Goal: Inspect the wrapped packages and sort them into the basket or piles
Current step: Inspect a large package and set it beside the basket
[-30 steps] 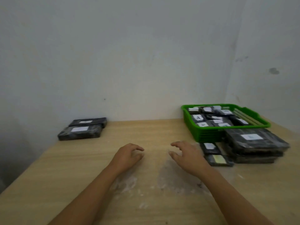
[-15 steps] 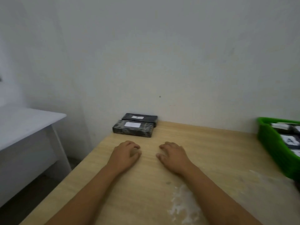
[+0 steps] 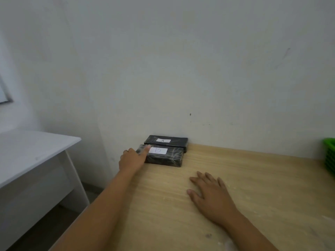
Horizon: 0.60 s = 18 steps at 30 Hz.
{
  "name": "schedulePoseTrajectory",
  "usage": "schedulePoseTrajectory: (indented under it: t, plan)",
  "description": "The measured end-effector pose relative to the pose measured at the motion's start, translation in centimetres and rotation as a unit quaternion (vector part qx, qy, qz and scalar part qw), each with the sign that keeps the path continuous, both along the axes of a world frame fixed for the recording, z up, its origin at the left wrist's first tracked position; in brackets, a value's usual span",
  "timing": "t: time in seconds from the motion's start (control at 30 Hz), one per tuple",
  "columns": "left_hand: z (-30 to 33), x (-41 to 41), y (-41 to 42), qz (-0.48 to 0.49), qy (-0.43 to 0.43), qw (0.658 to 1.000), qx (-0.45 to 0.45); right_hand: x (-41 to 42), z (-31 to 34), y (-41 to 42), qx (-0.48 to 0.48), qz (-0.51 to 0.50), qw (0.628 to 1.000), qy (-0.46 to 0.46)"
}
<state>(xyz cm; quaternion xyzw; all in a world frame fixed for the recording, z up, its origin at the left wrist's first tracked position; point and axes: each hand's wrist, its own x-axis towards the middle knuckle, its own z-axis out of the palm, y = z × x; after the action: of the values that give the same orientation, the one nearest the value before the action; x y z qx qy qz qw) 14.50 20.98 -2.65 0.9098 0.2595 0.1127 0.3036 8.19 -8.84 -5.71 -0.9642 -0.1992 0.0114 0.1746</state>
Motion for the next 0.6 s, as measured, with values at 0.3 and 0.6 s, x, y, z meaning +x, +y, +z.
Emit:
schedulePoseTrajectory:
  t: [0.3,0.6]
  plan:
    - [-0.4,-0.6,-1.8,0.019,-0.127,0.984,-0.126,0.0,-0.4,0.0,-0.049,0.015,0.999,0.010]
    - [0.1,-3.3,-2.0,0.002,-0.195,0.930,-0.313,-0.6,0.5,-0.9,0.016,-0.004,1.000,0.024]
